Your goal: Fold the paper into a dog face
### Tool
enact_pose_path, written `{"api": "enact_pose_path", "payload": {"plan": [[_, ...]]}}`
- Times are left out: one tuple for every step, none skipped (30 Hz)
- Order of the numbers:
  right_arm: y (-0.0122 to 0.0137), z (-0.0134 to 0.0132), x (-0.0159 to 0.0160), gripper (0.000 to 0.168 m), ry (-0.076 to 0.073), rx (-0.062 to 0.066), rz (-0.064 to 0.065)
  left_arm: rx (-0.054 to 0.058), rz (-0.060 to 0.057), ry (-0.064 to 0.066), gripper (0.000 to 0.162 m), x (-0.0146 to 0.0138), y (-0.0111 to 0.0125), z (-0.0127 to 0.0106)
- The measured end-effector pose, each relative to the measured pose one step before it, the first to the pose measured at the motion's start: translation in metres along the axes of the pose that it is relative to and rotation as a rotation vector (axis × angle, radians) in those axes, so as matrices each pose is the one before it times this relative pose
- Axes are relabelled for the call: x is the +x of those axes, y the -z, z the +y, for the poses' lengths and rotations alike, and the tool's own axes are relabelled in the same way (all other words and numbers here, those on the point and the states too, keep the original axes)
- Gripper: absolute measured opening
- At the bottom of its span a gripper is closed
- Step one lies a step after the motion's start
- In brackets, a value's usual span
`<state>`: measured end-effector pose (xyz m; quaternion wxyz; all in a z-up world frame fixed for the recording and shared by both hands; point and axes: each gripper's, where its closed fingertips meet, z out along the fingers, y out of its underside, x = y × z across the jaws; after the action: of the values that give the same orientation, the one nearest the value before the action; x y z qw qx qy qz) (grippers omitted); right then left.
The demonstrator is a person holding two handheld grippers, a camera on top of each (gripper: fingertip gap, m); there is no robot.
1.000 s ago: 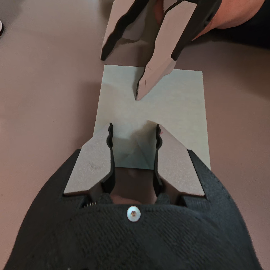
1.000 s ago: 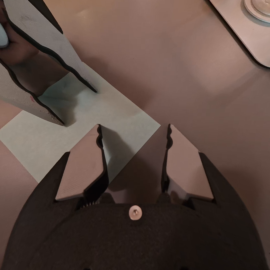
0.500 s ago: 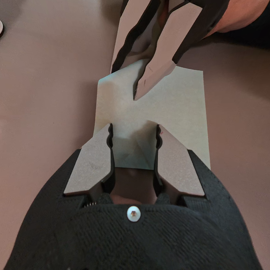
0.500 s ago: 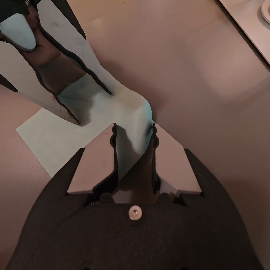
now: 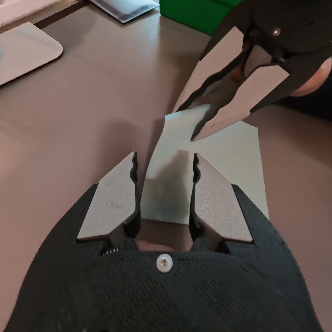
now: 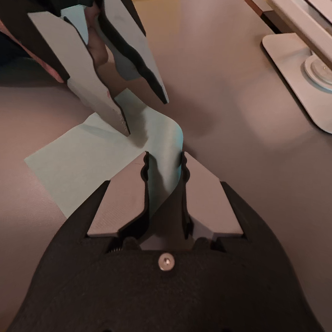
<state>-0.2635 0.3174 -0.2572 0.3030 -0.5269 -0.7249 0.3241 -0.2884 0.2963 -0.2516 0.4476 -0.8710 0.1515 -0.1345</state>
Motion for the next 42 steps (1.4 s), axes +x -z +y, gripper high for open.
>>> {"api": "enact_pose_path", "payload": {"plan": [[0.00051,-0.00172,-0.00154,0.031,0.0134,0.0057,0.0018,0.0041,0.0166,0.0122,0.061,0.00176,0.00022,-0.00043],[0.00018,-0.00132,-0.00158,0.03,0.0125,0.004,0.0002,-0.0013,0.0127,0.0108,0.061,0.00144,-0.00073,0.00041],[0.00021,-0.00118,-0.00191,0.028,0.0124,0.0037,-0.0018,-0.0039,0.0059,0.0083,0.061,0.00077,-0.00132,0.00093],[0.00013,-0.00146,-0.00216,0.028,0.0131,0.0057,-0.0032,-0.007,0.007,0.0045,0.061,0.00096,-0.00161,0.00143],[0.0002,-0.00164,-0.00229,0.028,0.0131,0.0067,-0.0046,-0.0076,0.0068,0.0015,0.061,0.00125,-0.00157,0.00148],[0.00025,-0.00156,-0.00222,0.028,0.0116,0.0063,-0.0049,-0.005,0.0058,-0.0001,0.061,0.00116,-0.00138,0.00103],[0.00014,-0.00137,-0.00195,0.029,0.01,0.005,-0.0038,-0.0014,0.0069,-0.0002,0.06,0.00148,-0.00092,0.00019],[0.00013,-0.00109,-0.0015,0.03,0.0087,0.0037,-0.0021,0.0041,0.0138,-0.0008,0.05,0.00238,-0.00008,-0.00083],[0.00006,-0.00066,-0.00082,0.031,0.0062,0.0023,-0.0003,0.0108,0.0281,-0.0041,0.039,0.00458,0.0008,-0.00175],[0.0001,-0.00009,0.00018,0.033,0.0018,0.0,0.0018,0.0157,0.0334,-0.0055,0.029,0.00511,0.00147,-0.00266],[0.00038,0.00023,0.00128,0.035,-0.0031,0.0001,0.0034,0.0206,0.0221,-0.0035,0.018,0.00335,0.00201,-0.00336],[0.00115,-0.00031,0.00204,0.039,-0.0091,0.0058,0.0017,0.0231,0.0066,-0.0063,0.008,0.00104,0.00232,-0.00371],[0.0021,-0.00106,0.00268,0.042,-0.0183,0.0126,-0.002,0.0163,-0.0021,-0.0108,0.0,-0.00042,0.00245,-0.00267],[0.00297,-0.00182,0.00324,0.043,-0.0297,0.0189,-0.0077,0.0103,-0.003,-0.0132,0.0,-0.00075,0.00237,-0.00158],[0.00349,-0.00209,0.00321,0.047,-0.041,0.0225,-0.0145,0.0079,0.0026,-0.0158,0.0,0.00021,0.00213,-0.00108],[0.00383,-0.0023,0.00297,0.051,-0.0495,0.0231,-0.0229,0.009,0.0038,-0.0179,0.0,0.0007,0.00182,-0.00119],[0.00407,-0.00263,0.00178,0.054,-0.0545,0.0265,-0.0338,0.0096,0.0027,-0.0205,0.0,0.00093,0.00152,-0.00136],[0.00399,-0.00315,-0.00012,0.057,-0.0574,0.0297,-0.0465,0.0072,0.0013,-0.0219,0.0,0.0009,0.00114,-0.00097],[0.00369,-0.0032,-0.00075,0.057,-0.0585,0.0281,-0.0502,0.0023,0.0021,-0.0191,0.0,0.00125,0.00082,-0.00044],[0.00343,-0.00347,-0.00018,0.054,-0.0528,0.0282,-0.0408,-0.0015,0.0041,-0.0154,0.0,0.00148,0.00037,0.00023],[0.00314,-0.00414,-0.00042,0.051,-0.0404,0.0329,-0.036,-0.0027,-0.0001,-0.0091,0.0,0.00084,-0.00009,0.00028],[0.00261,-0.00438,-0.00118,0.048,-0.0317,0.035,-0.0335,-0.0044,-0.0007,-0.0039,0.0,0.00039,-0.00055,0.0006],[0.00198,-0.00378,-0.00107,0.044,-0.0276,0.03,-0.0267,-0.0065,0.0011,-0.0016,0.0,0.00056,-0.00083,0.00099],[0.00152,-0.00311,-0.0013,0.041,-0.0212,0.0232,-0.023,-0.007,0.0058,-0.0035,0.0,0.00127,-0.00096,0.00132],[0.00072,-0.00206,-0.00143,0.04,-0.0145,0.0156,-0.019,-0.0061,0.0055,-0.0074,0.0,0.00143,-0.00087,0.00118],[0.00021,-0.00086,-0.00112,0.039,-0.0074,0.0069,-0.012,-0.0027,0.0013,-0.0103,0.0,0.00105,-0.00085,0.00065],[-0.00047,0.00047,-0.00029,0.039,0.0003,-0.0023,-0.0027,-0.001,0.0012,-0.0085,0.0,0.00086,-0.00062,0.00021],[-0.00109,0.00192,-0.00011,0.039,0.0069,-0.0105,0.0022,-0.0005,0.0039,-0.0041,0.0,0.00104,-0.00039,-0.00011],[-0.00152,0.0024,-0.00058,0.039,0.0114,-0.0154,0.0022,-0.0011,0.0048,-0.0013,0.0,0.00104,-0.00013,0.00007],[-0.00189,0.00235,-0.00084,0.038,0.0139,-0.0154,0.0026,0.0001,-0.0003,-0.0017,0.0,0.00014,-0.0001,-0.00005],[-0.00198,0.00222,-0.00141,0.037,0.0158,-0.0144,0.0009,0.0011,-0.0029,-0.0009,0.0,-0.00056,0.00011,-0.00006],[-0.00193,0.00235,-0.00186,0.033,0.0173,-0.0153,-0.0016,0.0007,-0.0014,0.0024,0.0,-0.00049,0.00016,-0.00001],[-0.00171,0.00246,-0.00162,0.025,0.0181,-0.0163,0.0003,0.0008,0.0003,0.0048,0.0,-0.00045,0.00013,0.00005],[-0.00144,0.00212,-0.00104,0.017,0.0187,-0.0151,0.005,0.0001,-0.0001,0.0043,0.0,-0.00053,-0.00004,0.00025],[-0.00089,0.00145,-0.00063,0.007,0.0199,-0.012,0.0084,-0.0022,-0.0013,0.0029,0.0,-0.00048,-0.00015,0.00056],[-0.00061,0.00074,-0.00003,0.0,0.019,-0.0078,0.0131,-0.0033,-0.0035,0.0031,0.0,-0.00073,-0.00036,0.00069],[-0.0004,0.00014,0.00086,0.0,0.0151,-0.0059,0.0179,-0.0029,-0.0071,0.0058,0.0,-0.00125,-0.00052,0.00066],[-0.00024,0.0001,0.00069,0.0,0.0135,-0.0061,0.0163,-0.0048,-0.0097,0.0077,0.0,-0.0017,-0.00063,0.00065],[-0.00009,-0.00016,0.0012,0.0,0.0135,-0.0043,0.0184,-0.0087,-0.0151,0.0075,0.002,-0.00258,-0.00058,0.00129],[0.00033,-0.00034,0.00264,0.0,0.0143,-0.0032,0.0275,-0.0127,-0.0247,0.0065,0.01,-0.00416,-0.00033,0.00167],[0.00088,-0.00021,0.00416,0.0,0.0148,-0.0036,0.0363,-0.0134,-0.0341,0.0063,0.018,-0.00576,0.00048,0.00158],[0.00139,-0.00006,0.00491,0.0,0.0156,-0.0043,0.0383,-0.0056,-0.0329,0.0083,0.027,-0.00573,0.00174,-0.0004]]}}
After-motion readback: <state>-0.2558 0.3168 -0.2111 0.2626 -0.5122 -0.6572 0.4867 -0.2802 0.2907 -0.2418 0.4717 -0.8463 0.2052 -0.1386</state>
